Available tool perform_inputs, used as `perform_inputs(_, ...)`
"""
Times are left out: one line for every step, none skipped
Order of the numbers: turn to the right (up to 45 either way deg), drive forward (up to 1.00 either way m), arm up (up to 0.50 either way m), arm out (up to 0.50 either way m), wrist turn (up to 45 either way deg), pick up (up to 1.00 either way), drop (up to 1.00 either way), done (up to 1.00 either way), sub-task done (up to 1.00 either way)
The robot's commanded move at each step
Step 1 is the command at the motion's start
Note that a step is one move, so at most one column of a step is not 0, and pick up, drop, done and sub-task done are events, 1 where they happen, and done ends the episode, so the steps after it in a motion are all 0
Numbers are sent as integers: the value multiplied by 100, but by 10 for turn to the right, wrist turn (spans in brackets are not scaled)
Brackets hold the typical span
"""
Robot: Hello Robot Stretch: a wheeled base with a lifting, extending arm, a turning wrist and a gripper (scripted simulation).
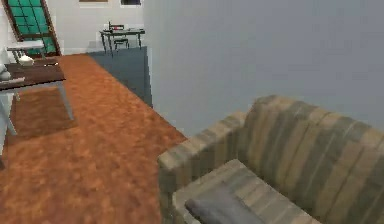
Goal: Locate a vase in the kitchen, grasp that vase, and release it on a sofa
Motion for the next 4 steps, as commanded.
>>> perform_inputs(-450, 0, 0, 0, 0, 0, 0, 0, 0)
perform_inputs(-60, 0, 0, 0, 0, 0, 0, 0, 0)
perform_inputs(0, 0, 0, 30, 0, 0, 0, 0, 0)
perform_inputs(0, 0, 0, 0, 450, 0, 0, 0, 0)
